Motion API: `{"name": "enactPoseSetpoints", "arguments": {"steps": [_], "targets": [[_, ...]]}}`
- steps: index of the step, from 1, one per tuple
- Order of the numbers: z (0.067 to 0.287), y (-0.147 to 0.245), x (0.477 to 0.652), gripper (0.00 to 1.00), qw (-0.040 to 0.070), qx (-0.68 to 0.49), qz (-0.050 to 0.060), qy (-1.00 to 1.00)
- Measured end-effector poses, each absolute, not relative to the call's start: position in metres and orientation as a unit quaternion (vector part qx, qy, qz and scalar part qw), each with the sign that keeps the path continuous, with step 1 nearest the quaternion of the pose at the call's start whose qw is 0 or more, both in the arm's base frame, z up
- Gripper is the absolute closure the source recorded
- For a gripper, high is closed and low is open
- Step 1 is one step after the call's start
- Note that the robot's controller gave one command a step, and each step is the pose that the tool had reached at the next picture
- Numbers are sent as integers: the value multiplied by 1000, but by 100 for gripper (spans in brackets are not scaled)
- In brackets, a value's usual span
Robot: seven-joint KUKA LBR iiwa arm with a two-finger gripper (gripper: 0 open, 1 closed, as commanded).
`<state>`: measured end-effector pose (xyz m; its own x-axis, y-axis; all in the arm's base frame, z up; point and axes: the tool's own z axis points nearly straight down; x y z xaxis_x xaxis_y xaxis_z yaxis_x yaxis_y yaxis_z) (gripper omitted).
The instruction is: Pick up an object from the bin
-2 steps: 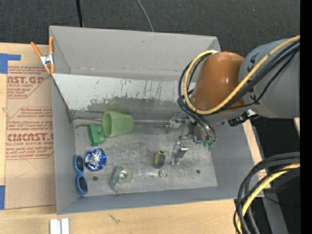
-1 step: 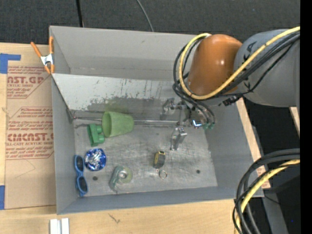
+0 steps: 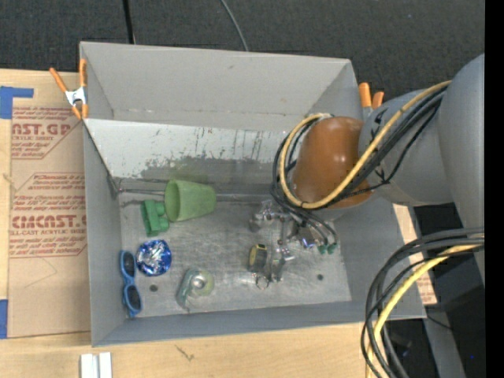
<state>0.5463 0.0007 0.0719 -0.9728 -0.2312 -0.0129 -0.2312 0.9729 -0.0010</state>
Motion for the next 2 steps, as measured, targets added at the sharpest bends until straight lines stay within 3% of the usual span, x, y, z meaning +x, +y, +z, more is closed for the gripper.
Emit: {"name": "enactPoseSetpoints", "arguments": {"steps": [1,2], "targets": [[73,27,507,0,8,-101,0,995],[72,-14,497,0,5,-80,1,997]]}}
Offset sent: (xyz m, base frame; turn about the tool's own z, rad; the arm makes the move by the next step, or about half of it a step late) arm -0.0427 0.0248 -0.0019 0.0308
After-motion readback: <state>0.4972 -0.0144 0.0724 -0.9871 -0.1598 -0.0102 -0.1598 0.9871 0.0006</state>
